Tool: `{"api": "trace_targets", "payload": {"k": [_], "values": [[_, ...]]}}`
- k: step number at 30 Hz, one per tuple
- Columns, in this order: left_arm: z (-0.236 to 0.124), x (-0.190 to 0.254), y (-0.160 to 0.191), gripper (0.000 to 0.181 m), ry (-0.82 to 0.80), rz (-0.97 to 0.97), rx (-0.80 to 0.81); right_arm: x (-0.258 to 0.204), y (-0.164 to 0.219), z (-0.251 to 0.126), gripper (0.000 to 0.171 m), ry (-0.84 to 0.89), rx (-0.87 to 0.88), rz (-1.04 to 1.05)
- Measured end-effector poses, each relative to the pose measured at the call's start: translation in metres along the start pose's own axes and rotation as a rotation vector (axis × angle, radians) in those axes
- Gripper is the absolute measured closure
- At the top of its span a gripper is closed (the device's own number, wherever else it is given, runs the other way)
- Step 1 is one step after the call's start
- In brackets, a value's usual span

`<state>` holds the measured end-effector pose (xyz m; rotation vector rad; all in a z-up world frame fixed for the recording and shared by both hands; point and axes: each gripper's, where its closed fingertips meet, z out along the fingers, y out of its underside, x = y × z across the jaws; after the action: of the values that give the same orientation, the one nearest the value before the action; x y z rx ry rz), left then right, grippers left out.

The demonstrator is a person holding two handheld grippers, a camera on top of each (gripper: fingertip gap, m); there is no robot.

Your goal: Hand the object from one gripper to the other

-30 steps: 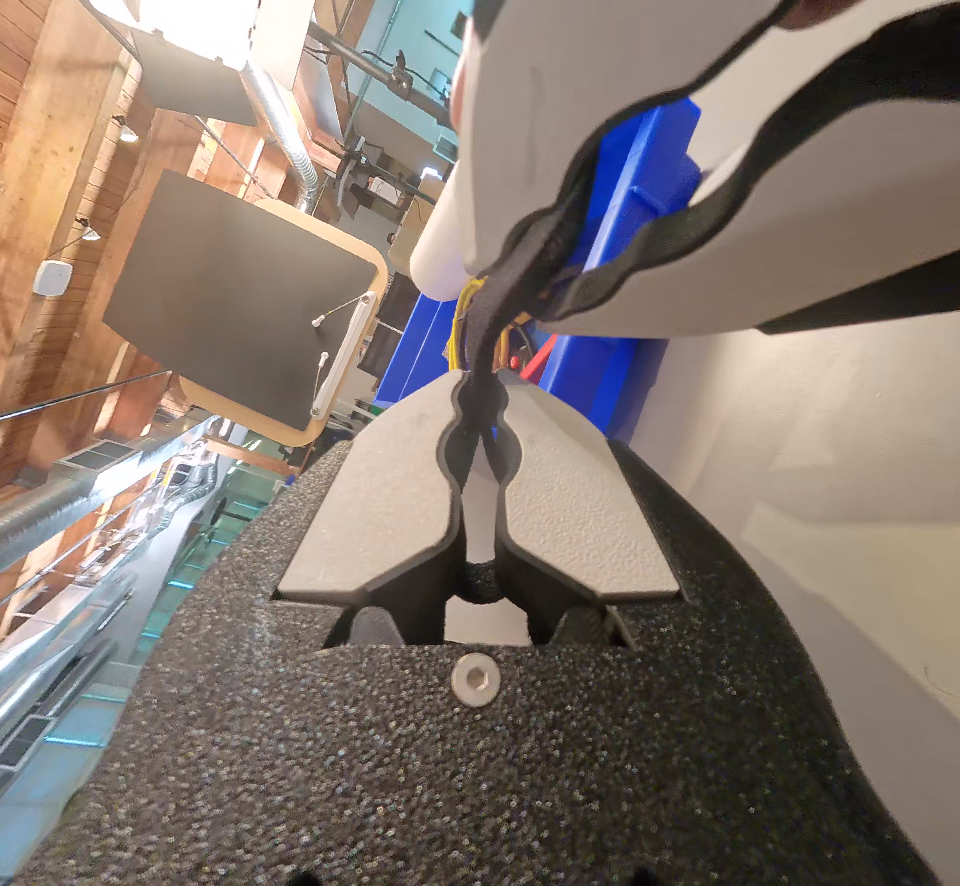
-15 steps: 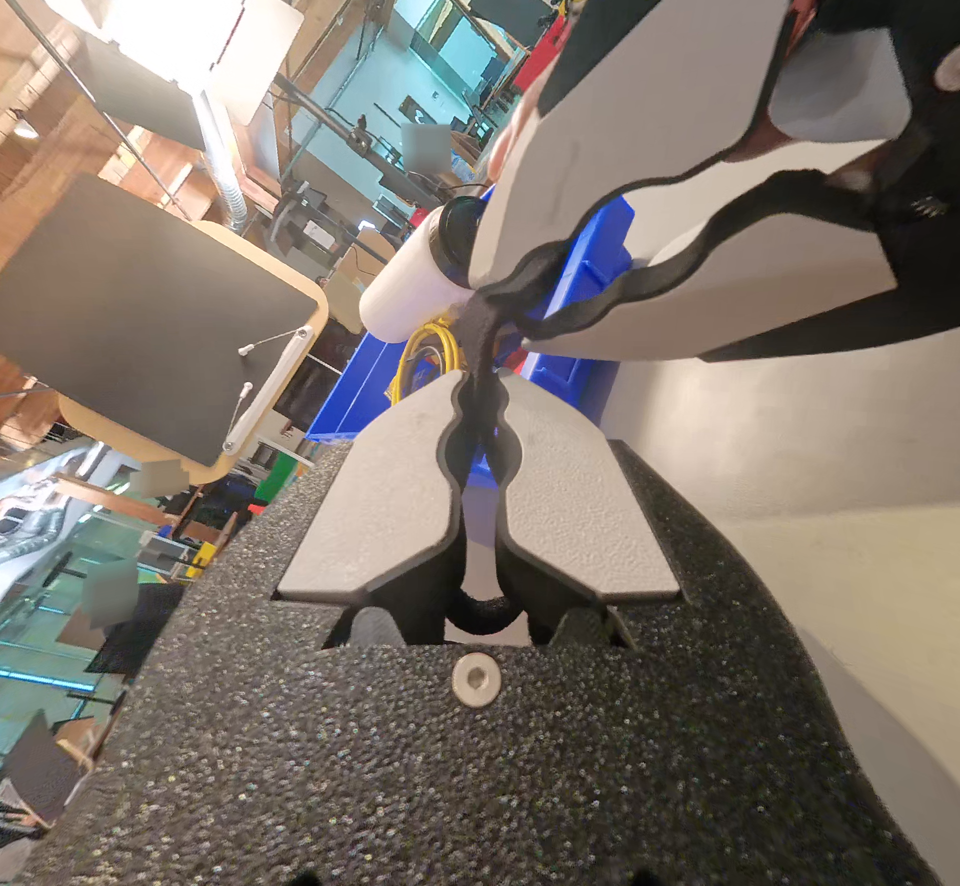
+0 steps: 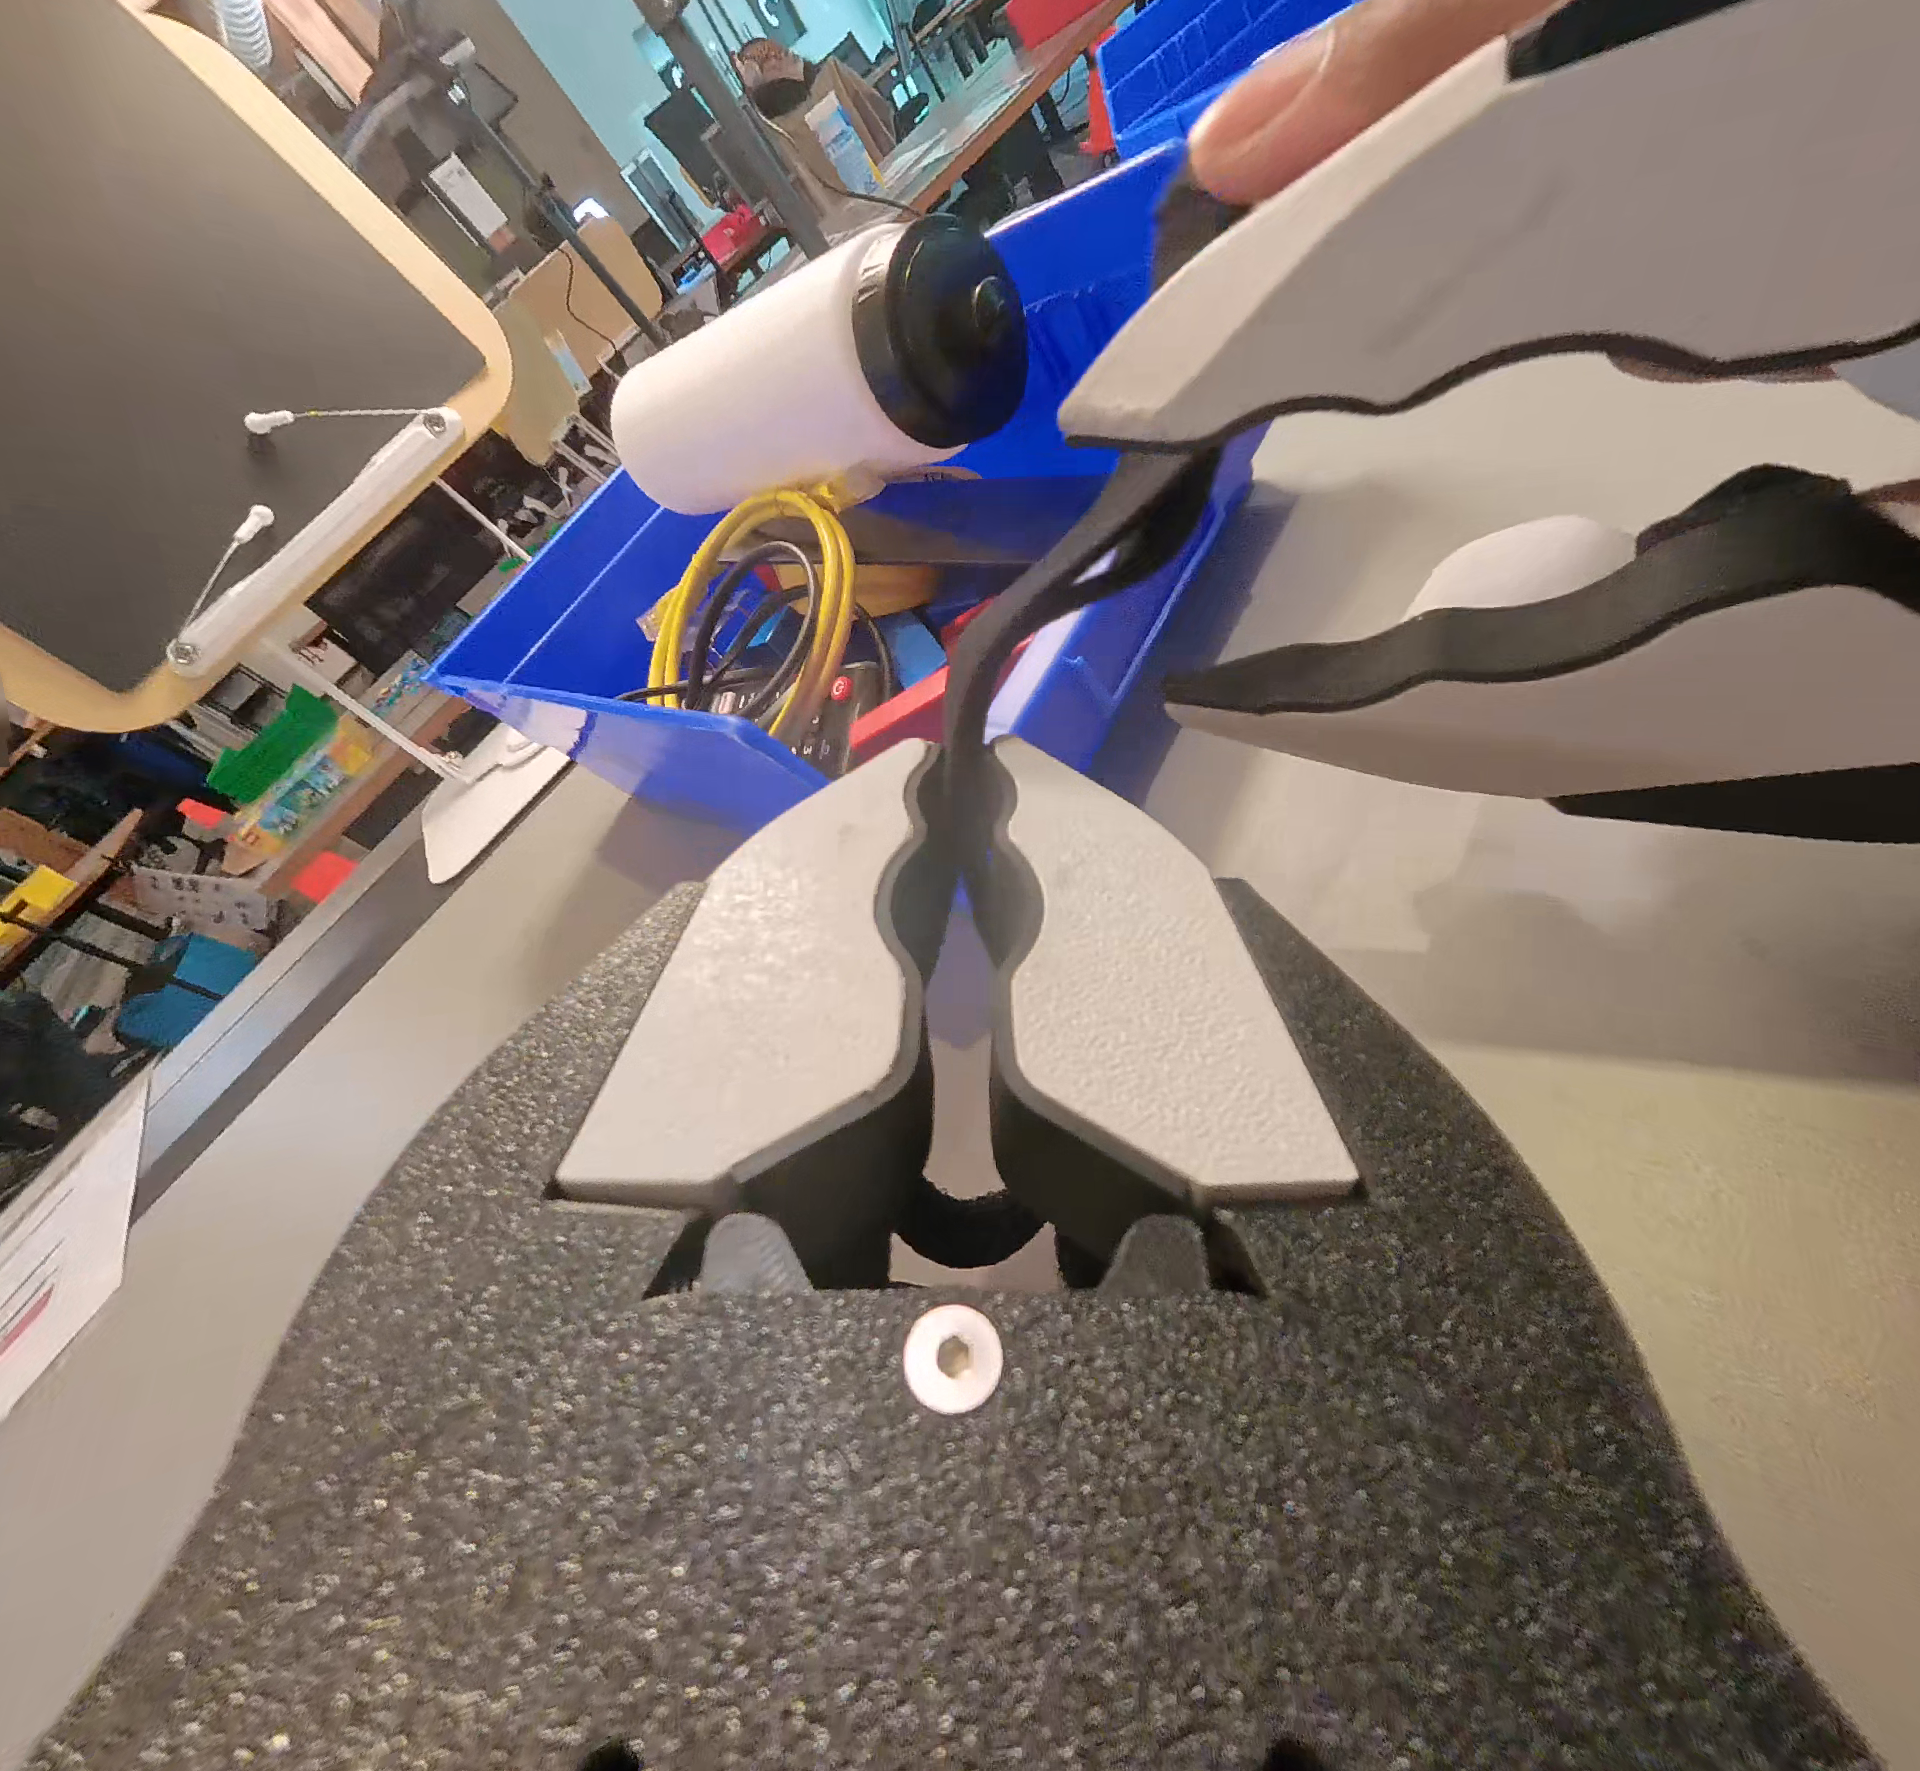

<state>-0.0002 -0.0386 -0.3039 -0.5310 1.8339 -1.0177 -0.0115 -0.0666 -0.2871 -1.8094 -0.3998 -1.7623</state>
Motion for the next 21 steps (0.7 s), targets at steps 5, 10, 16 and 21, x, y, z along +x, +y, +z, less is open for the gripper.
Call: {"api": "trace_targets", "payload": {"k": [5,10,16,21], "values": [[-0.002,0.012,-0.009,0.174,0.016,0.12,0.047,0.002,0.002,0.001,0.128,0.018,-0.023,-0.001],[-0.005,0.024,-0.021,0.174,0.029,0.222,0.115,0.005,0.017,0.004,0.158,0.027,-0.094,0.022],[-0.02,0.004,-0.047,0.134,-0.02,0.061,0.284,0.019,0.04,0.005,0.167,-0.029,-0.108,0.42],[-0.04,-0.011,-0.069,0.121,0.087,-0.235,0.473,0.035,0.04,-0.003,0.167,-0.185,0.065,0.947]]}}
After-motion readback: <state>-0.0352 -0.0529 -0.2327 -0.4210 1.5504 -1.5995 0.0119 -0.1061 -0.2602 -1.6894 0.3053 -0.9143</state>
